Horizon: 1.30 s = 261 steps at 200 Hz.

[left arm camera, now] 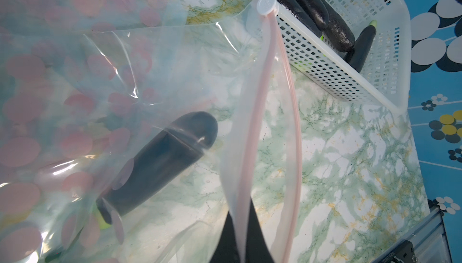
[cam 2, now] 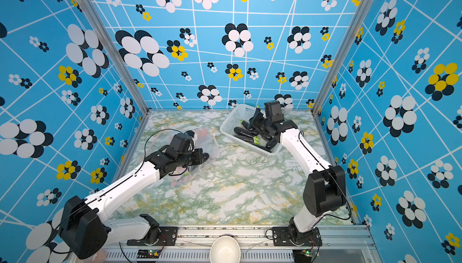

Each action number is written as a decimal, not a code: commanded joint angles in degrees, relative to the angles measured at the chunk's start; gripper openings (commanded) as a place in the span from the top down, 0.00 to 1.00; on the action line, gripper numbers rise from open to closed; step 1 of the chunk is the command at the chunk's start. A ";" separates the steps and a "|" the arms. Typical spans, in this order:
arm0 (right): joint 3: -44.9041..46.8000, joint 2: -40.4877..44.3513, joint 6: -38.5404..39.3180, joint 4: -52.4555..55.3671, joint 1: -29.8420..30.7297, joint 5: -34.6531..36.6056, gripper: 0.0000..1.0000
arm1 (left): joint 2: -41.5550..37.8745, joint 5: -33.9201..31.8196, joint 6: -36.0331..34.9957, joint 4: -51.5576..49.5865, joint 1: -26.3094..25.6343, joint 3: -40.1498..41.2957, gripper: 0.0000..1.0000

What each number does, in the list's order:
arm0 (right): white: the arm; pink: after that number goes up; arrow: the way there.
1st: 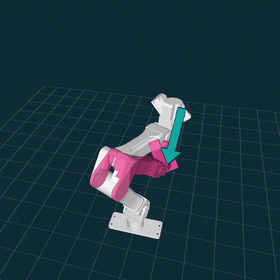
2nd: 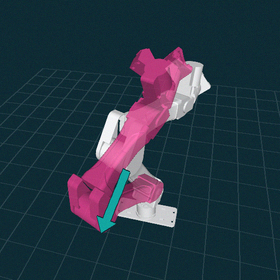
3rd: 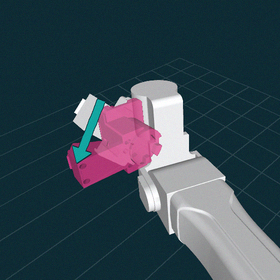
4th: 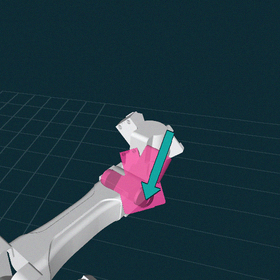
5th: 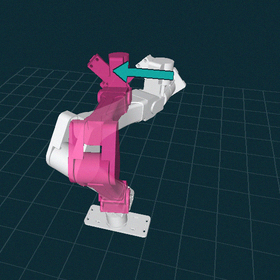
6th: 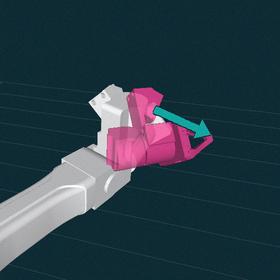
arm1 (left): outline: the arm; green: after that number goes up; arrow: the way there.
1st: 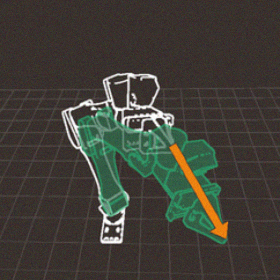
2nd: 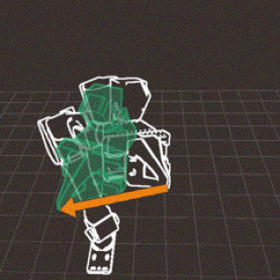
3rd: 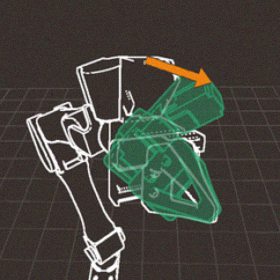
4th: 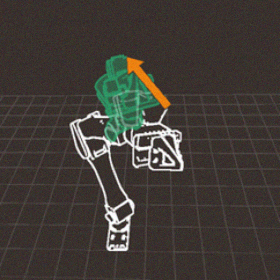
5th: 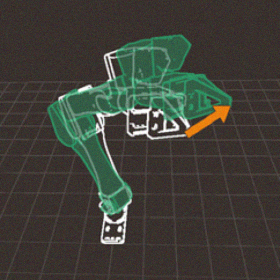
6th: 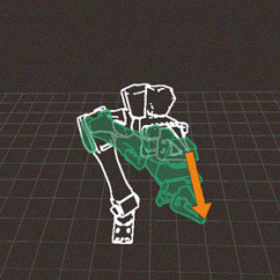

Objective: Place the eggplant in a zip-top bag and seal the zipper
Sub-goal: Pick up the eggplant from the basket, then place the eggplant in the zipper food storage bag.

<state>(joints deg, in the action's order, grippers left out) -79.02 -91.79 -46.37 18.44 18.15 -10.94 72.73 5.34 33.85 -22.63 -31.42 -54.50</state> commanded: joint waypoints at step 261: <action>12.45 -3.00 10.62 -30.73 32.78 23.14 0.35 | -6.96 2.57 3.27 5.10 0.49 2.42 1.00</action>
<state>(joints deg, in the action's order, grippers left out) -65.43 -95.59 -35.57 -11.55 50.72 10.61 67.20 7.99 37.50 -19.22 -31.24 -52.90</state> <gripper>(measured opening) 0.639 0.043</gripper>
